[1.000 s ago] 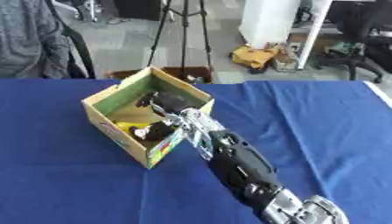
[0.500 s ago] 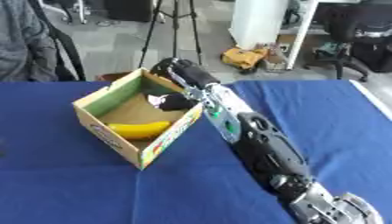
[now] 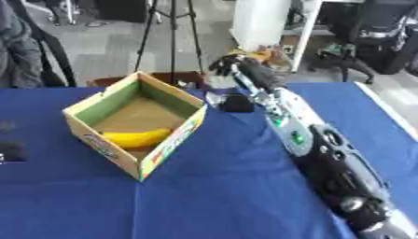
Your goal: Pick up objects on the table and place them in the box.
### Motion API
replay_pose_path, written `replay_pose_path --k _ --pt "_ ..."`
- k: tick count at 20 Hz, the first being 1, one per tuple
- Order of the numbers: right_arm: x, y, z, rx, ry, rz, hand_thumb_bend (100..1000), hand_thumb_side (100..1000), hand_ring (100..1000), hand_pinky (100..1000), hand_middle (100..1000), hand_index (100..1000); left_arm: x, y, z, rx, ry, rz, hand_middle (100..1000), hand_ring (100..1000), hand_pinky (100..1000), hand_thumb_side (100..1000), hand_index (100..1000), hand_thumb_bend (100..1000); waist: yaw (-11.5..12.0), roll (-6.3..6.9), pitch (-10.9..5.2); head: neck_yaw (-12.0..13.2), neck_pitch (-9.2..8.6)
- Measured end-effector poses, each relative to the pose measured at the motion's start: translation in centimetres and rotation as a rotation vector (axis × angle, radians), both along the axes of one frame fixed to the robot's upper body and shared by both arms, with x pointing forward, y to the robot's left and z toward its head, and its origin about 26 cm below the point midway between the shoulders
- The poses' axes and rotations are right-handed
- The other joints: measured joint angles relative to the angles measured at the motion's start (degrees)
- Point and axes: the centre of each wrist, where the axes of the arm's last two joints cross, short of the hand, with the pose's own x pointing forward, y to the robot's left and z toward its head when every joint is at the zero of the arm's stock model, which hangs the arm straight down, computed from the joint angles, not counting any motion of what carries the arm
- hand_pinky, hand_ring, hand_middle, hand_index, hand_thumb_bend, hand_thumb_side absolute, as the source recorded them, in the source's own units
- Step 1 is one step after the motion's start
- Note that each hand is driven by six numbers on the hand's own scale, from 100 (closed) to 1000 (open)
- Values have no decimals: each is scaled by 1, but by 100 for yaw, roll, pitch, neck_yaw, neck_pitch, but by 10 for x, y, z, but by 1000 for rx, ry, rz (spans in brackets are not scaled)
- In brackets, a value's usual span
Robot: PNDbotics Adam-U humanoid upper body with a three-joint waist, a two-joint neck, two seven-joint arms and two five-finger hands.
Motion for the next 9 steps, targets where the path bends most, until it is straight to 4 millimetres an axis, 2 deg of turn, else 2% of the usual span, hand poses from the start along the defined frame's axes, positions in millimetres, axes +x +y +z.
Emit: replay_pose_path --k 4,9 --pt "-19 -18 -12 78 14 -54 197 603 642 622 592 781 -1 5 -2 2 4 25 677 617 595 1000 714 556 -98 -7 0 141 45" --pt "-46 -31 -36 190 53 -94 184 602 638 618 586 776 -1 7 -4 4 9 33 677 617 596 1000 714 556 -144 -11 -1 170 109"
